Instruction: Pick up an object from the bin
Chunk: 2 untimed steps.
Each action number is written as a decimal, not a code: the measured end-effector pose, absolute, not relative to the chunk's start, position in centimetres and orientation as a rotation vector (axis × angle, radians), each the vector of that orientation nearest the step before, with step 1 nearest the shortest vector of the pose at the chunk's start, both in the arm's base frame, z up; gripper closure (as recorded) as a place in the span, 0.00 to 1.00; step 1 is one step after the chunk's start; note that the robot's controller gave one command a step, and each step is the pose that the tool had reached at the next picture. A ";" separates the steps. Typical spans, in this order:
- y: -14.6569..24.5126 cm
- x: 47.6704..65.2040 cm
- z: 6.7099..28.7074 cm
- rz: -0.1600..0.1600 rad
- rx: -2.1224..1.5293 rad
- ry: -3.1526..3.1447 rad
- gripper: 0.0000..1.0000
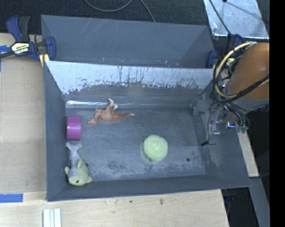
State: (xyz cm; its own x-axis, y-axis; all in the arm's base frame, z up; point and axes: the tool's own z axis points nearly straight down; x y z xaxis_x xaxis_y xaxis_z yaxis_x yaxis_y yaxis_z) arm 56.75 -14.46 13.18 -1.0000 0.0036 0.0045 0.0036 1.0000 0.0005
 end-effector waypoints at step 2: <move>-6.9 57.5 8.5 0.002 0.132 -3.144 0.00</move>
Offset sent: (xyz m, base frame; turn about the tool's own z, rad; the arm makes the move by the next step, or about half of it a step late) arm 0.0080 0.0980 -0.0618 -0.1137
